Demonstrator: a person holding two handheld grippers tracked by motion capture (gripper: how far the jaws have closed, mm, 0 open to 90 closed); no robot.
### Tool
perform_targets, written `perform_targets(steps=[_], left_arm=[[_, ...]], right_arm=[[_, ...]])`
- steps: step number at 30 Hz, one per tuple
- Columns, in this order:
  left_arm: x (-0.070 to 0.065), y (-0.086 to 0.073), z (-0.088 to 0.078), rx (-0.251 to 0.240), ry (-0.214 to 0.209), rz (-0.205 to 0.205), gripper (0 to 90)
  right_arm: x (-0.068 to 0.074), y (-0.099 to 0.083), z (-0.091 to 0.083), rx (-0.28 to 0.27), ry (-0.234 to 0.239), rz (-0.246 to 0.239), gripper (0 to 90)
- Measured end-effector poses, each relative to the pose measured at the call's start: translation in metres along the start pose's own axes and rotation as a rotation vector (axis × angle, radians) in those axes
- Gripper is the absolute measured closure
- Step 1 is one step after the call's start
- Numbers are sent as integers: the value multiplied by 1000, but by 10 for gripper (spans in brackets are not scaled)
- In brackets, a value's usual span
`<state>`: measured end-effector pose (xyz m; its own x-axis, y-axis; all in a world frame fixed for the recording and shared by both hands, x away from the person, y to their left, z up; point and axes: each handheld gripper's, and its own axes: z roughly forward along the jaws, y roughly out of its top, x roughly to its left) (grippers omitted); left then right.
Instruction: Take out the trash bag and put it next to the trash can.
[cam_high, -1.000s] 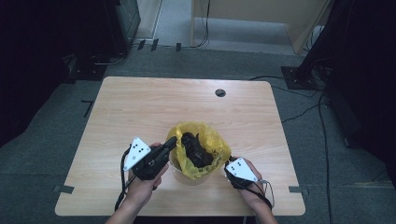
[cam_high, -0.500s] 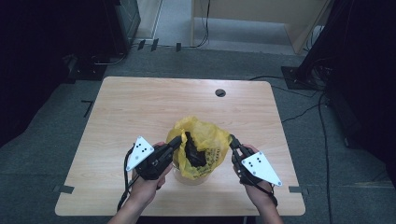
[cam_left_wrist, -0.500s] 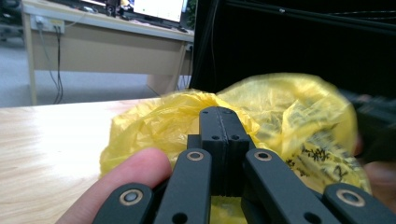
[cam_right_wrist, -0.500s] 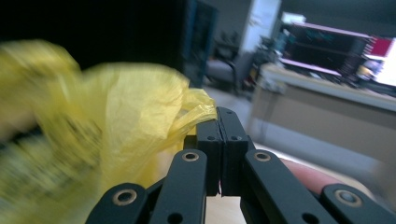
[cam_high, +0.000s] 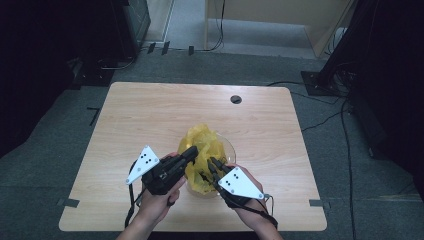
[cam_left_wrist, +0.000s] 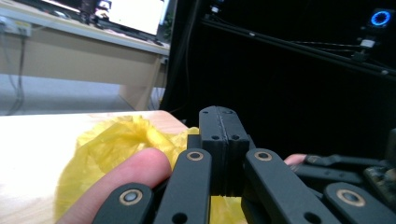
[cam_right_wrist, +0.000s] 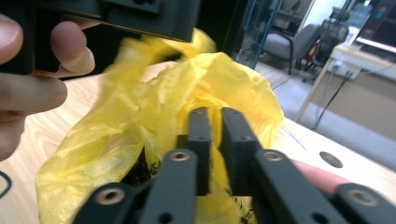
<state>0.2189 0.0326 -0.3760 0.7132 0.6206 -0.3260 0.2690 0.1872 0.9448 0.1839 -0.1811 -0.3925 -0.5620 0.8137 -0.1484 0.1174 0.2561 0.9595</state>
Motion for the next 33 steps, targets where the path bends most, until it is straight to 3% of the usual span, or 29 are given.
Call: perform_targets(steps=[2,5,10,14,16,18,23,25,27,30,31,33], left_arm=[[5,-1,1,12,20,-8,900],[11,-2,0,24,51,-17,900],[14,6,-9,0,64,8,881],[15,7,-11,-1,65,7,876],[14,6,-11,3,64,12,874],[13,5,-10,9,66,24,868],[11,3,-8,17,70,50,853],[10,2,-8,17,68,49,841],[10,3,-9,18,64,48,809],[11,4,-11,8,57,44,709],[12,5,-11,6,59,41,634],[14,6,-12,3,70,32,614]], right_arm=[[-6,3,-7,-10,39,67,613],[-13,6,-17,-19,76,149,497],[-20,5,-32,-21,109,205,427],[-12,4,-34,46,167,276,368],[-5,4,-30,87,157,263,335],[10,4,-24,126,132,196,239],[23,2,-15,155,118,158,179],[28,-1,-9,174,92,137,233],[30,-2,-7,166,67,116,422],[28,-2,-9,134,99,125,649],[27,-1,-11,120,100,120,744],[25,-1,-11,113,106,126,787]])
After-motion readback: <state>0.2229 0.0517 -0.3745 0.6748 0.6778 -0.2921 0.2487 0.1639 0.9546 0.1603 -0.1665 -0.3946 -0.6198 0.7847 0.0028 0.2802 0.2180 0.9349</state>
